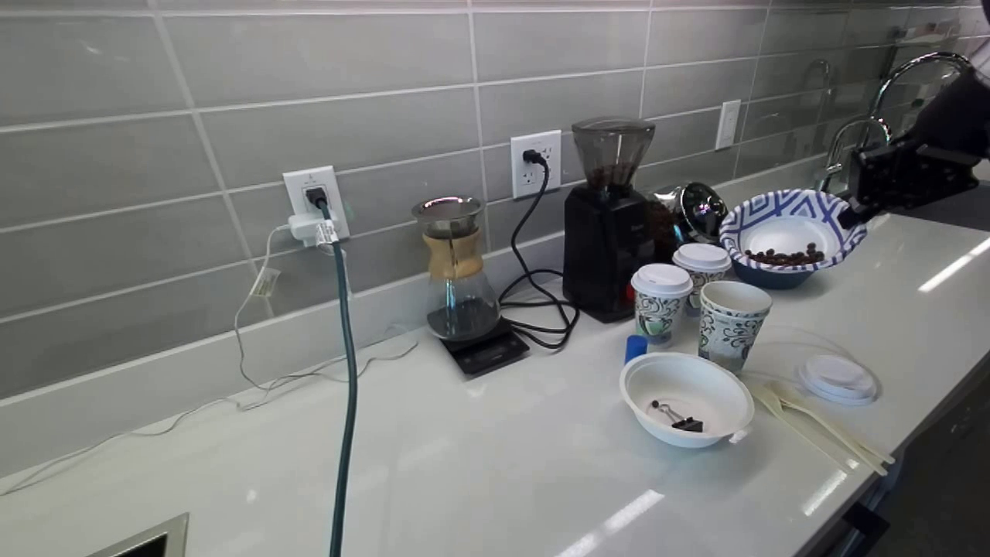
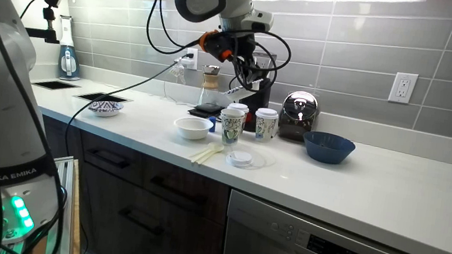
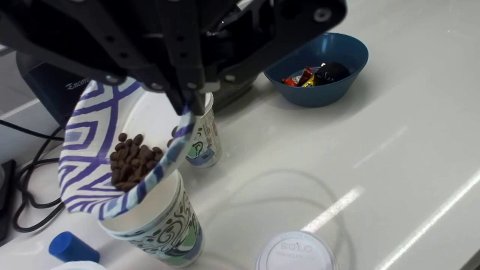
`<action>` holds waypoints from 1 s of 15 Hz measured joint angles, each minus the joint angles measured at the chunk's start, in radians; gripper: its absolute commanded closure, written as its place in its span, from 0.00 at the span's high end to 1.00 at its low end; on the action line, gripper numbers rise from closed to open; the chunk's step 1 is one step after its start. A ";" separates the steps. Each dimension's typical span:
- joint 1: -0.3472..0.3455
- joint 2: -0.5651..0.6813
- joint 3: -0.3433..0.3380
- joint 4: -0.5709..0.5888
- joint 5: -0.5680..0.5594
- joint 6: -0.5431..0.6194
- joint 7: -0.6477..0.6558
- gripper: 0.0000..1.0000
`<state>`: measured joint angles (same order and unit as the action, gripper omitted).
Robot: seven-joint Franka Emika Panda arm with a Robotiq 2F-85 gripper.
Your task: Pour the contents of the white plate into the open paper cup on the left
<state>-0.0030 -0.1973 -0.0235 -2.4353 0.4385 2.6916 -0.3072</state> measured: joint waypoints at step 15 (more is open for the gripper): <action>0.034 0.118 0.033 -0.061 -0.163 0.451 -0.005 0.01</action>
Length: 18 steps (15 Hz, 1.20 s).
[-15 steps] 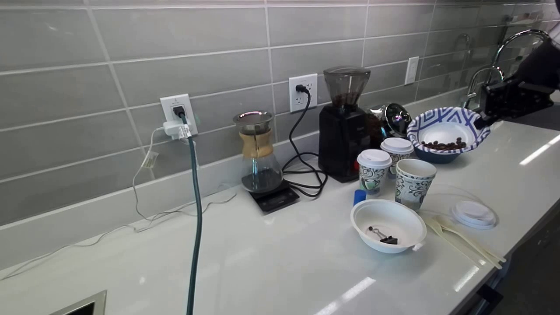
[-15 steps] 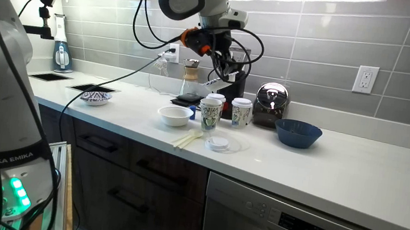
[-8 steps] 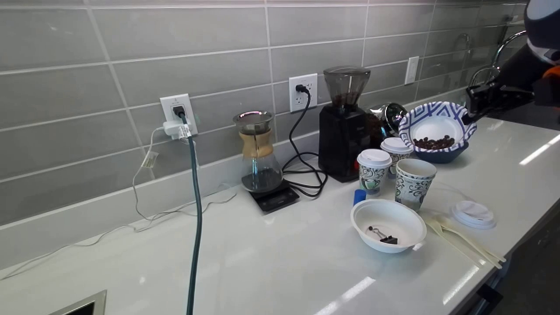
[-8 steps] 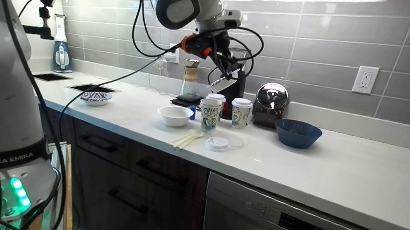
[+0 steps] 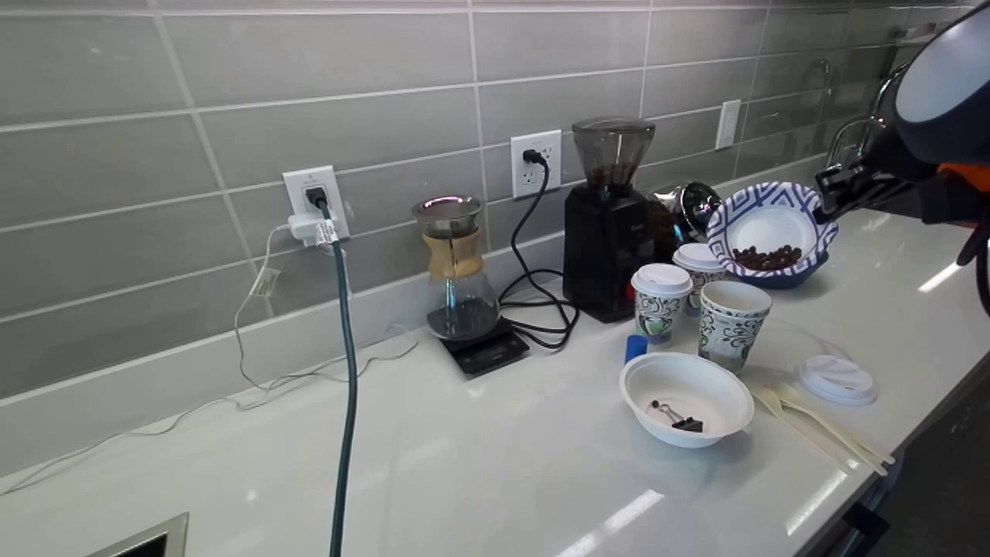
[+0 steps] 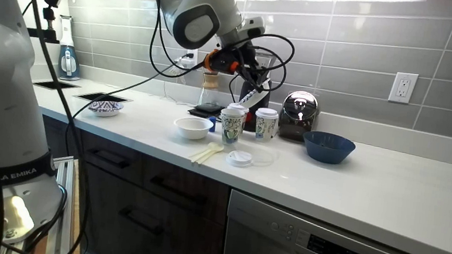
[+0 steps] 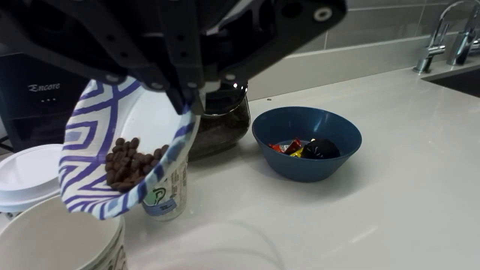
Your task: Pour the contents of the white plate into the open paper cup on the left
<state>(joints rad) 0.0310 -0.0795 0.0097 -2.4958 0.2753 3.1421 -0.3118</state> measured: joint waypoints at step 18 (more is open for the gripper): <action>0.019 -0.036 0.030 -0.096 -0.215 0.184 -0.026 0.01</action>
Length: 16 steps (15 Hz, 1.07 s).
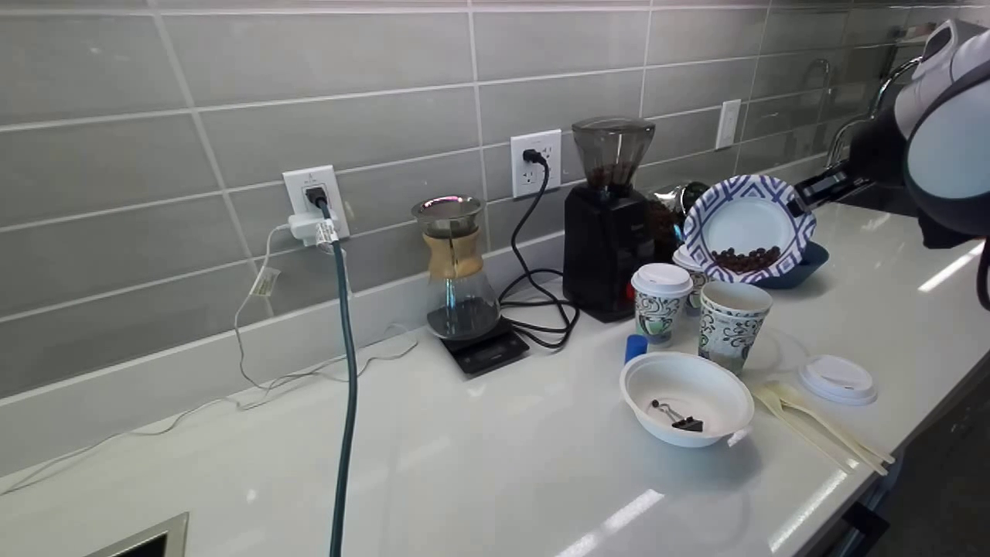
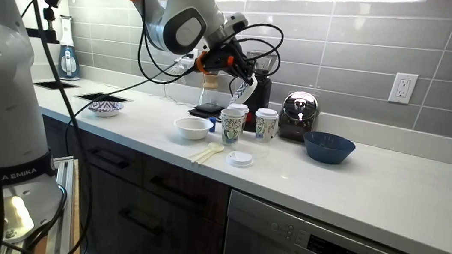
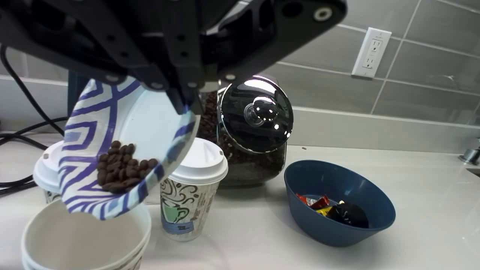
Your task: Pour the contents of the white plate into the open paper cup on the left
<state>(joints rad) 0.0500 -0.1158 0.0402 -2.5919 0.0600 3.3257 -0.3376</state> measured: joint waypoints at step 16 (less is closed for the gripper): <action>-0.039 -0.003 -0.027 -0.059 -0.169 0.107 0.015 0.01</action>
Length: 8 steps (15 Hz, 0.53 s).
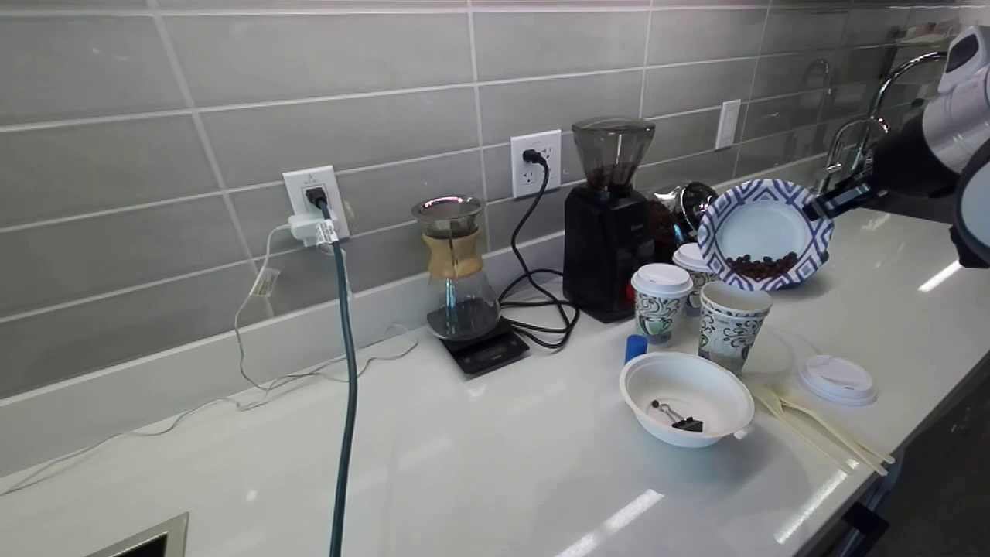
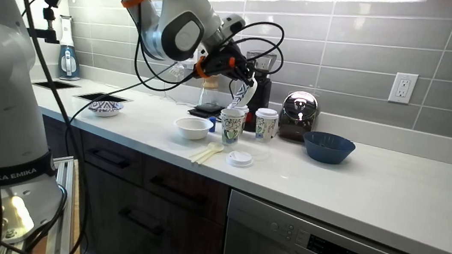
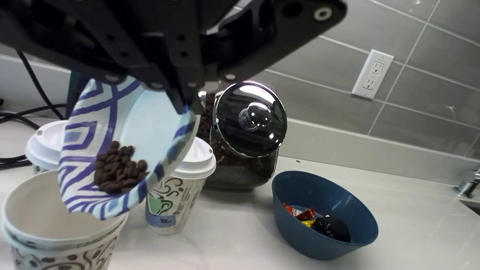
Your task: Pour the contents of the white plate into the open paper cup on the left
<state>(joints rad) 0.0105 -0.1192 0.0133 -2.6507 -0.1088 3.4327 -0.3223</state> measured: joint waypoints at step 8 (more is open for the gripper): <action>-0.001 0.005 -0.005 -0.021 -0.023 0.090 -0.022 0.01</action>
<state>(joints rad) 0.0093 -0.1147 0.0086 -2.6714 -0.1320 3.5230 -0.3439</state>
